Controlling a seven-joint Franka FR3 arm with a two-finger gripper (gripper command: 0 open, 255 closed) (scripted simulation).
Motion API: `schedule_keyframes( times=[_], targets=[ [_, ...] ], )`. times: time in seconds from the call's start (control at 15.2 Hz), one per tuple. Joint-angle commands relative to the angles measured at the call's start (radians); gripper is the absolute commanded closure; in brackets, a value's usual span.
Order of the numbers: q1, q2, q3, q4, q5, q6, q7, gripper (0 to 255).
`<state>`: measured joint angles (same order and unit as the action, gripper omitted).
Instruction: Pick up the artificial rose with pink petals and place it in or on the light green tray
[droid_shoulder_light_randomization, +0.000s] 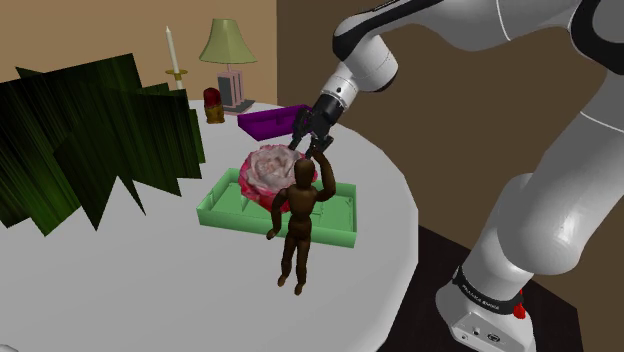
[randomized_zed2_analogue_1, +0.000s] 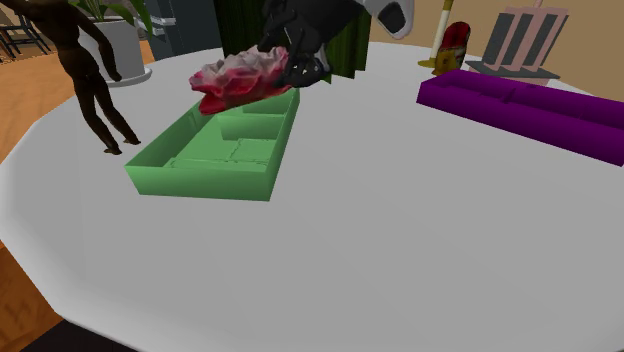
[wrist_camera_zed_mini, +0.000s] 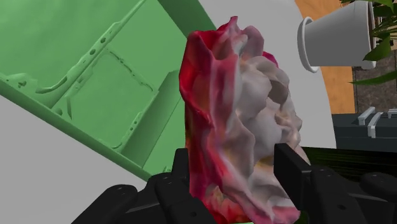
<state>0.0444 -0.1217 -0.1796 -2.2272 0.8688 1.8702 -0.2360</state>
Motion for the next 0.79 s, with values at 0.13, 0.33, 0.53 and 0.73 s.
schedule_keyframes(
  times=[0.13,0.33,0.53,0.73],
  targets=[
    [0.003,0.025,0.001,-0.025,0.018,0.031,-0.04,255],
    [0.004,0.037,0.001,-0.035,0.026,0.045,-0.058,255],
    [0.005,0.037,0.001,-0.035,0.026,0.045,-0.058,255],
    [0.005,0.037,0.001,-0.035,0.026,0.045,-0.058,255]
  ],
)
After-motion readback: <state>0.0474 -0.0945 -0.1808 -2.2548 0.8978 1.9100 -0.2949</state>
